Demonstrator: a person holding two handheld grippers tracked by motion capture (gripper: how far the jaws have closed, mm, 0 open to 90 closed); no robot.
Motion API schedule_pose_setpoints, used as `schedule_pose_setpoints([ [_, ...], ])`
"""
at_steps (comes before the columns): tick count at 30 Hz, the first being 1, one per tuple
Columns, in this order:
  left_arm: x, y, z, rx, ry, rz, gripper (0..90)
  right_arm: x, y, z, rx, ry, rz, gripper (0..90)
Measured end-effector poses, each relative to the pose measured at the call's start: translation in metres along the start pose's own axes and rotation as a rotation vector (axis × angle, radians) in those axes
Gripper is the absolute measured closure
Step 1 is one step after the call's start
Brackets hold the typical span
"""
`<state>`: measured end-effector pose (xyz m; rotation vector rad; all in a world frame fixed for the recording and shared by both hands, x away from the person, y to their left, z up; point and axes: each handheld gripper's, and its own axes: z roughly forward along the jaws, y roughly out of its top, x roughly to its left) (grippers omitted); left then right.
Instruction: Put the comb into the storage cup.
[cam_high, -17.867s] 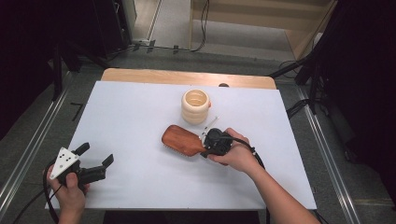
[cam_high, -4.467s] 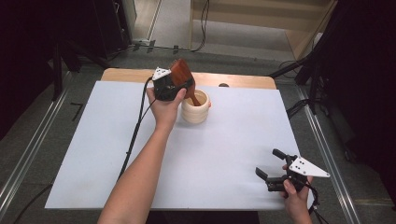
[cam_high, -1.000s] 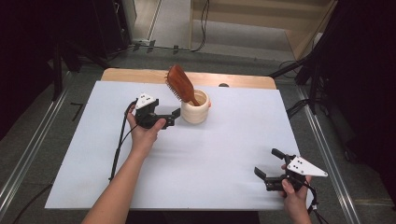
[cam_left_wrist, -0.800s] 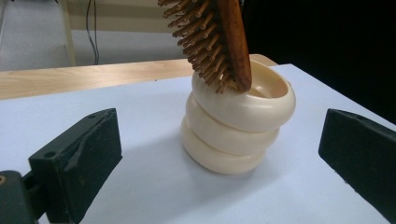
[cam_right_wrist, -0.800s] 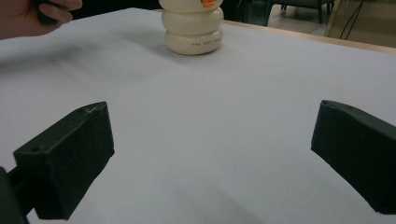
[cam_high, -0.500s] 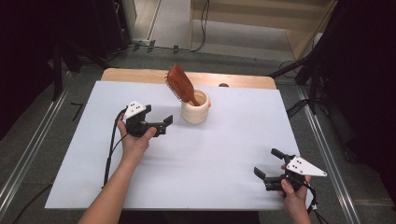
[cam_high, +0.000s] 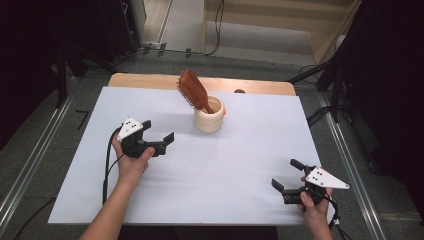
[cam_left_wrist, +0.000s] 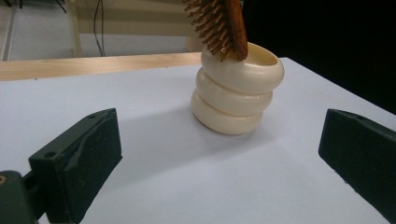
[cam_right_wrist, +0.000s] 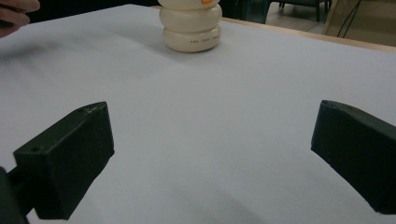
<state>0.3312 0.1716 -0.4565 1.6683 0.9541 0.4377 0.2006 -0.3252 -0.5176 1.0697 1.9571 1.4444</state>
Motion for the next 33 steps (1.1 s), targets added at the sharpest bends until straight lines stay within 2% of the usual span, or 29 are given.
schedule_pose_setpoints([
  [10, 0.005, -0.004, -0.019, -0.011, 0.011, 0.002, 0.0, 0.0, 0.0, -0.001, -0.001, -0.002, 0.004, 0.0],
  [23, 0.013, -0.022, -0.051, -0.006, 0.041, -0.011, 0.0, 0.0, 0.0, -0.001, 0.004, -0.006, 0.004, 0.0],
  [33, 0.02, -0.033, -0.075, -0.003, 0.065, 0.0, 0.0, 0.0, 0.0, 0.001, 0.006, -0.012, -0.004, 0.0],
])
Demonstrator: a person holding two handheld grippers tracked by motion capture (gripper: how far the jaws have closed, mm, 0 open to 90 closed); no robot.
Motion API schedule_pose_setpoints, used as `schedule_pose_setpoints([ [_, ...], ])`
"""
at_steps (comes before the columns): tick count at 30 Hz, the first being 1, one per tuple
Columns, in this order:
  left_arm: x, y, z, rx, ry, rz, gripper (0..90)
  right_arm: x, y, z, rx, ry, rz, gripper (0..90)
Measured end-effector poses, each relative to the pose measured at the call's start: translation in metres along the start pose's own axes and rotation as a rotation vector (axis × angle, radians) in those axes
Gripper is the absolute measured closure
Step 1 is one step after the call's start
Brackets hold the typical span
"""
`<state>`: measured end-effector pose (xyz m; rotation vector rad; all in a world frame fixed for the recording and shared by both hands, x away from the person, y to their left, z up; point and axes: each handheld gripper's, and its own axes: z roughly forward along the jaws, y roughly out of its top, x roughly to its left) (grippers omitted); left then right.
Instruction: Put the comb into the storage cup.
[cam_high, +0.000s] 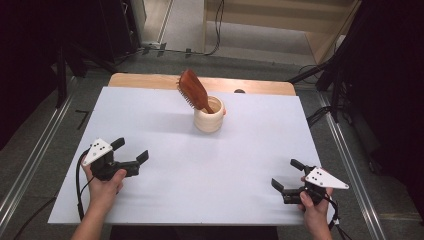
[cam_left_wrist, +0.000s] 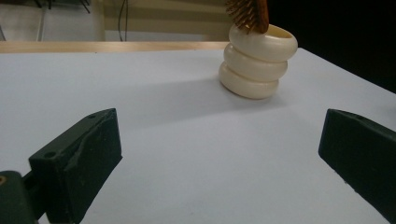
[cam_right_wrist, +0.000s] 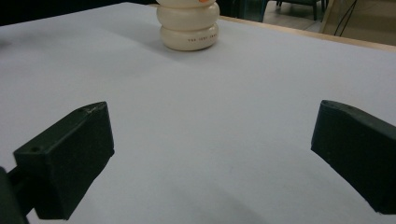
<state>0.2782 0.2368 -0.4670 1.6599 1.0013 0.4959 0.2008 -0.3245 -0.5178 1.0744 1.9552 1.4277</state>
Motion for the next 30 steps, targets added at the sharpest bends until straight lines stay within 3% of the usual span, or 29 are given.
schedule_pose_setpoints([
  [12, 0.011, -0.01, -0.029, -0.002, 0.027, 0.008, 0.0, 0.0, 0.0, 0.0, 0.007, -0.012, 0.004, 0.0],
  [30, 0.033, -0.034, -0.067, 0.018, 0.1, 0.001, 0.0, 0.0, 0.0, 0.002, 0.015, -0.036, 0.014, 0.0],
])
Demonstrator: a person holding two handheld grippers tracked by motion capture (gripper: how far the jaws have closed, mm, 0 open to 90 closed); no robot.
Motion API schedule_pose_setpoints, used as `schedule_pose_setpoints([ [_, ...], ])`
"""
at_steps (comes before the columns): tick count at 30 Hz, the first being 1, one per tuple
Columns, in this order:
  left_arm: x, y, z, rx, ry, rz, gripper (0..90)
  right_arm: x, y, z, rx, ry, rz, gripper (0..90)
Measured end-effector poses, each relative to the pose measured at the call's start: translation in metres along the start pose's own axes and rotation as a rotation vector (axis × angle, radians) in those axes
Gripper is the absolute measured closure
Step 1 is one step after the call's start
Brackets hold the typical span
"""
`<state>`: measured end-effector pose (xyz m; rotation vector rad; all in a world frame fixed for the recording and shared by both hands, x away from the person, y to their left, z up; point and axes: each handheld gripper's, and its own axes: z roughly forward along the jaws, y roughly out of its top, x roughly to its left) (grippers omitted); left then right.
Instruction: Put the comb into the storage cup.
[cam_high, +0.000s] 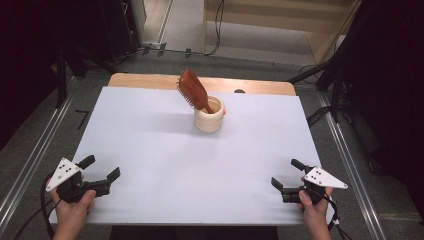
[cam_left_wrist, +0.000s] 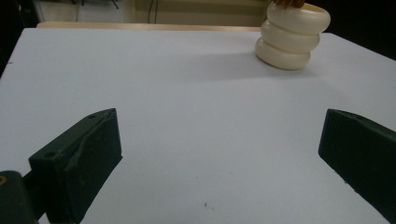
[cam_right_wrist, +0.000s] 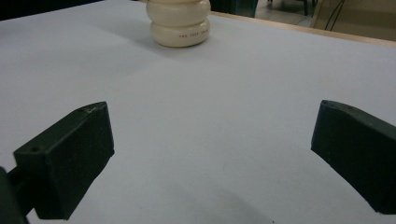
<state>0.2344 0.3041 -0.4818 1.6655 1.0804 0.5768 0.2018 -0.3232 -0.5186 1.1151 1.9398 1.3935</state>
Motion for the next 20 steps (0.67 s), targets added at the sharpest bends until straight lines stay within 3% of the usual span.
schedule_pose_setpoints([
  [8, 0.013, -0.005, -0.01, 0.003, 0.068, 0.001, 0.3, 0.0, 0.0, 0.001, 0.013, -0.013, 0.006, 0.0],
  [11, 0.016, -0.007, -0.011, 0.003, 0.073, -0.019, 0.3, 0.0, 0.0, 0.001, 0.011, -0.013, 0.005, 0.0],
  [20, 0.015, -0.012, -0.004, 0.032, 0.071, -0.022, 0.2, 0.0, 0.0, 0.001, 0.009, -0.021, 0.011, 0.0],
])
